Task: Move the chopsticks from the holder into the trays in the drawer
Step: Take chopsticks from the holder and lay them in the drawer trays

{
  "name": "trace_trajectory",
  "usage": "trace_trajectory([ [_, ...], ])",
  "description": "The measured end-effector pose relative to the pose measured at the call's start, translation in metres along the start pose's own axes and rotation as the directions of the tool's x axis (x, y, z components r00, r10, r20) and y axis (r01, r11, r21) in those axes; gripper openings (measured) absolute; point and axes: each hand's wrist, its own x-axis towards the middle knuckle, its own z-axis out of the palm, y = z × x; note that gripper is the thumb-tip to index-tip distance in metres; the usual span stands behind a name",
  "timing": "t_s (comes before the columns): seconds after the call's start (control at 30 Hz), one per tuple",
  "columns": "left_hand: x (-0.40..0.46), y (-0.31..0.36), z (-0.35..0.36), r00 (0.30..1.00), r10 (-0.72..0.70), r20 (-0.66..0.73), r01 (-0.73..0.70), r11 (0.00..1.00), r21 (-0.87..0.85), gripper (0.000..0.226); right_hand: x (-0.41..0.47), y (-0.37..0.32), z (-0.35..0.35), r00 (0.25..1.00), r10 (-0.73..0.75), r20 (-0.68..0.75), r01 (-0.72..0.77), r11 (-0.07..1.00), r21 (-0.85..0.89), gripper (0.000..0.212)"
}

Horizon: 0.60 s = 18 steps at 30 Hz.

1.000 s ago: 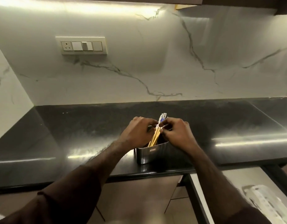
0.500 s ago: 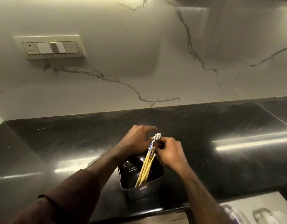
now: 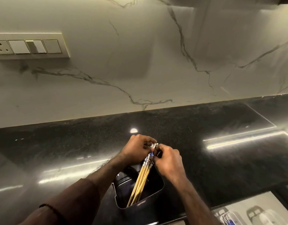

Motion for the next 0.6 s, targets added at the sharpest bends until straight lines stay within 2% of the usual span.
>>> trace_trajectory([
  [0.33, 0.003, -0.006, -0.003, 1.000, 0.020, -0.013, -0.021, 0.997, -0.073, 0.022, 0.001, -0.002, 0.008, 1.000, 0.019, -0.013, -0.019, 1.000, 0.018, 0.016],
  [0.6, 0.004, -0.009, -0.005, 0.998, 0.043, -0.044, -0.044, 0.998, -0.033, 0.023, 0.004, -0.004, 0.013, 0.998, 0.021, -0.055, -0.021, 1.000, -0.014, 0.020],
])
